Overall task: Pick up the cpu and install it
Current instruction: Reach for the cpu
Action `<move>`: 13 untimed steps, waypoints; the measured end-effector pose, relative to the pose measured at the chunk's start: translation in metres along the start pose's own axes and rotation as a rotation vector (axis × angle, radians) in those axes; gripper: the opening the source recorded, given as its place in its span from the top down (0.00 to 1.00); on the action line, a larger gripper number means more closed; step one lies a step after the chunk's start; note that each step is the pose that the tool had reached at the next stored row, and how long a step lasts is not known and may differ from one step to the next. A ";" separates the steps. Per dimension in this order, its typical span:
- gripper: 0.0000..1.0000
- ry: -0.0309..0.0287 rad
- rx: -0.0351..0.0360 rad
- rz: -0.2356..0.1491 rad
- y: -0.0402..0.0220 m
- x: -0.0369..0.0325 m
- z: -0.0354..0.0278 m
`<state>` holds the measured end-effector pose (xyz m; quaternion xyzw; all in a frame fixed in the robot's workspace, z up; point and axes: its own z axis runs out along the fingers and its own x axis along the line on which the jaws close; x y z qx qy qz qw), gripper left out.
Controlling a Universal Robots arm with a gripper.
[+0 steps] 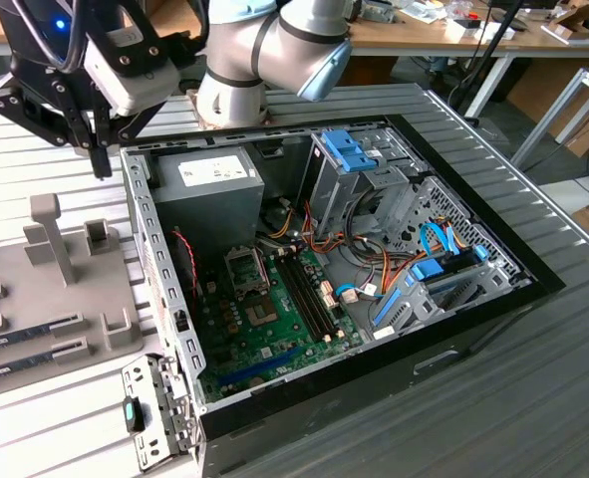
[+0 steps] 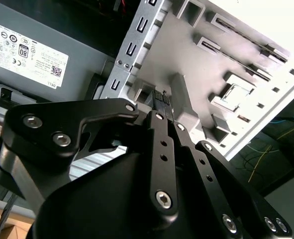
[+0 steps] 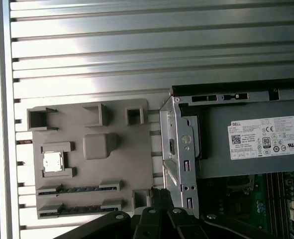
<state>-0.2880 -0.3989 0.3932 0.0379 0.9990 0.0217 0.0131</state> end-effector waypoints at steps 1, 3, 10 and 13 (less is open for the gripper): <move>0.89 0.0000 0.0000 0.000 0.0000 0.0005 0.0000; 0.89 -0.0001 0.0000 0.000 -0.0003 0.0046 -0.0001; 0.89 0.0000 0.0000 0.000 -0.0012 0.0153 -0.0004; 0.89 0.0000 0.0000 0.000 -0.0013 0.0166 -0.0004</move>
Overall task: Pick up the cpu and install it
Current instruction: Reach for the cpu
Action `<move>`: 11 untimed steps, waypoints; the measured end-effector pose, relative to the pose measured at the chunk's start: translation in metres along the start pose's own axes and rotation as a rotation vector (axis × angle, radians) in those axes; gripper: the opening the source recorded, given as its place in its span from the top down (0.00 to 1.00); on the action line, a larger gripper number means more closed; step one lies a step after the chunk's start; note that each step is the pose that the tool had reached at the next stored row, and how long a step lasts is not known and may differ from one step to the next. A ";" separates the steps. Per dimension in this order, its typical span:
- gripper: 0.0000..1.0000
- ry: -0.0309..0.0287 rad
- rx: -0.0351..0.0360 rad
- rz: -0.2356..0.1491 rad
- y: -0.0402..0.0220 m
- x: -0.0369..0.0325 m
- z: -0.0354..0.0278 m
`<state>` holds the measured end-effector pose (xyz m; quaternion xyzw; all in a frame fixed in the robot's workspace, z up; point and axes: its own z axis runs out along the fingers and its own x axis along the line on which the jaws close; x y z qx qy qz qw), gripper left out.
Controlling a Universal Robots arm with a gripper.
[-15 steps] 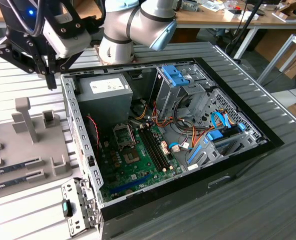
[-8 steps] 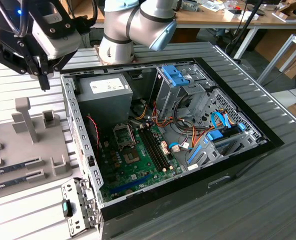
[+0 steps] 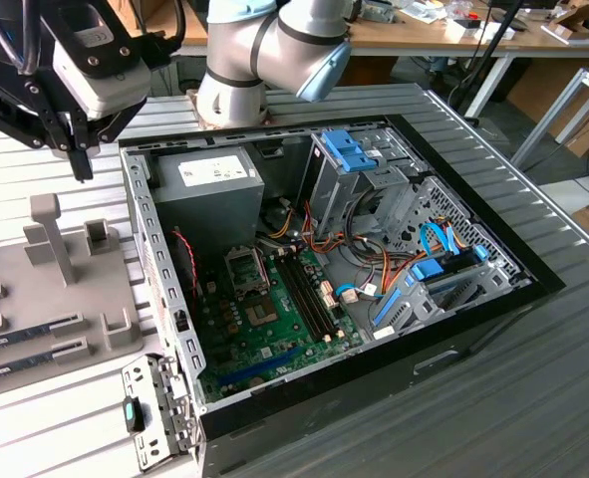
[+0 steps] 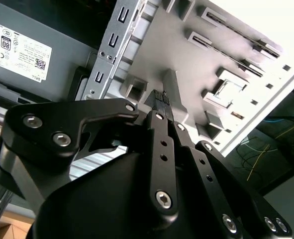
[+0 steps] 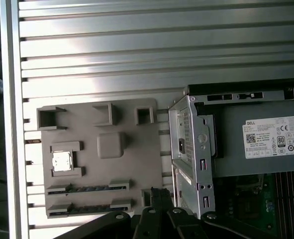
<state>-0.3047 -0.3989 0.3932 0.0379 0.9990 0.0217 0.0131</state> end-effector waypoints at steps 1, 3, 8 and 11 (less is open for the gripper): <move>0.89 -0.0001 0.0000 0.000 0.0000 0.0004 0.0000; 0.89 0.0000 0.0000 0.000 -0.0001 0.0013 0.0000; 0.89 -0.0001 -0.0001 0.000 -0.0003 0.0036 0.0000; 0.89 0.0000 0.0000 0.000 -0.0004 0.0051 -0.0001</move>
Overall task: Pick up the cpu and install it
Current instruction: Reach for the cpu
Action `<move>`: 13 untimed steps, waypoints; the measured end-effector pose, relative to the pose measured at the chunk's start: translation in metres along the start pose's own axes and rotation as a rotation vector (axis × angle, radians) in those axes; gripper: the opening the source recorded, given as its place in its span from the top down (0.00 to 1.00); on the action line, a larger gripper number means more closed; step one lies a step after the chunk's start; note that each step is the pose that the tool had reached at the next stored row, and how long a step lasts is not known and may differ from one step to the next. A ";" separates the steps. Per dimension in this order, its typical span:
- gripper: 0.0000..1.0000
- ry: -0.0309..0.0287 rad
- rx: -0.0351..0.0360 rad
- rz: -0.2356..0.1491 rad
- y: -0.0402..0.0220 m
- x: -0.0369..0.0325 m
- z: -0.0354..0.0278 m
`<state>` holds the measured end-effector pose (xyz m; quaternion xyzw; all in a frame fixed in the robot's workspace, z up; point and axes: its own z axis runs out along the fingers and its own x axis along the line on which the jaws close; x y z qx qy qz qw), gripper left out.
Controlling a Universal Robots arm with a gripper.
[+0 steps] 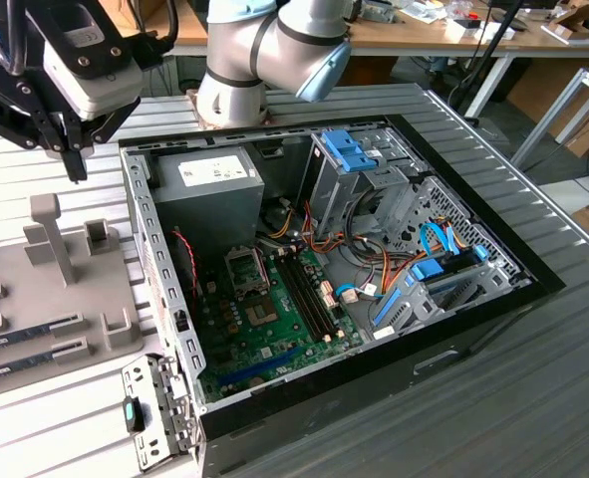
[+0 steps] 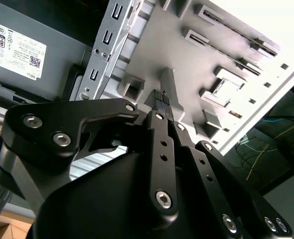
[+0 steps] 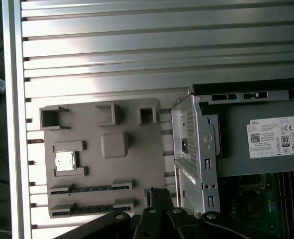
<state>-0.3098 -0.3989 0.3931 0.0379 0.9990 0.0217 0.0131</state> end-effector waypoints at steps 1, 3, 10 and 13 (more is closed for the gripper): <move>0.89 0.0000 0.0000 0.000 0.0000 0.0003 0.0000; 0.89 0.0000 0.0000 0.000 -0.0001 0.0013 0.0000; 0.89 0.0000 0.0001 0.000 -0.0004 0.0052 -0.0001; 0.89 -0.0001 -0.0001 0.000 -0.0005 0.0069 -0.0002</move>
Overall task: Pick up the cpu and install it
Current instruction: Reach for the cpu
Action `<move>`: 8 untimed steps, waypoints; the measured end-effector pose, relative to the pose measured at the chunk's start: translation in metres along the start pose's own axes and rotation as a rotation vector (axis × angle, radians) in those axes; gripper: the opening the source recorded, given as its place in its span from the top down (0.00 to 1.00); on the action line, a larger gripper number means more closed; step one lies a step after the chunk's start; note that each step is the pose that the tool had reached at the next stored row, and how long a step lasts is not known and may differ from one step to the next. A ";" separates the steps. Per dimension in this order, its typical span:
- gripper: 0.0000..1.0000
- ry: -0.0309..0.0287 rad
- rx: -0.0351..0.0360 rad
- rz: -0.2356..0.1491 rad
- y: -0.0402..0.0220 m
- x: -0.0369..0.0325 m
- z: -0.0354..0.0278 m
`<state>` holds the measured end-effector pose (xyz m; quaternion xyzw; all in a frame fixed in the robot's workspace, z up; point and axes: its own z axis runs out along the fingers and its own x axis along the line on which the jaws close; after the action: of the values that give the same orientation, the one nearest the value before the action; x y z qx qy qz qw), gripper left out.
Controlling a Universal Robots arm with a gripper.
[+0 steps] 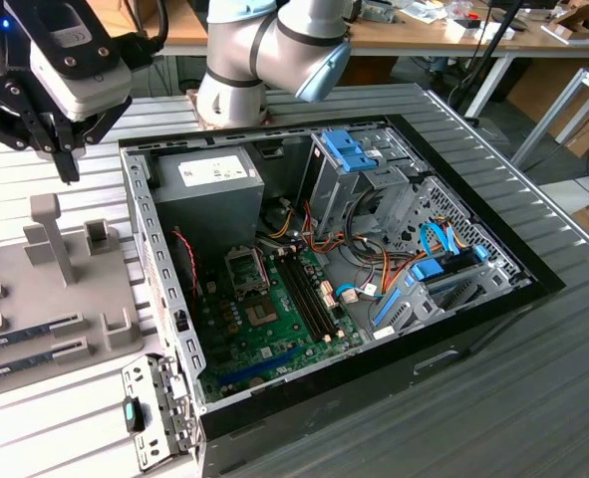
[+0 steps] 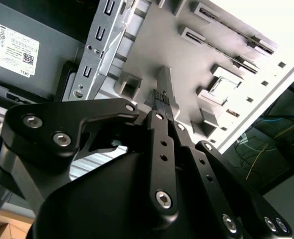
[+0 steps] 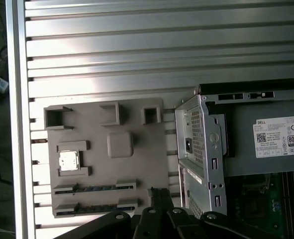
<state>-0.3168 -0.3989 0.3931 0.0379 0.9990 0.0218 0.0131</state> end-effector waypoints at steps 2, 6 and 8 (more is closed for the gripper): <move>0.89 0.0001 0.0001 0.000 -0.0001 0.0012 0.0000; 0.89 0.0001 0.0001 0.000 -0.0004 0.0048 -0.0001; 0.89 0.0001 0.0001 0.000 -0.0005 0.0060 -0.0002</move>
<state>-0.3228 -0.3989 0.3931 0.0379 0.9990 0.0217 0.0131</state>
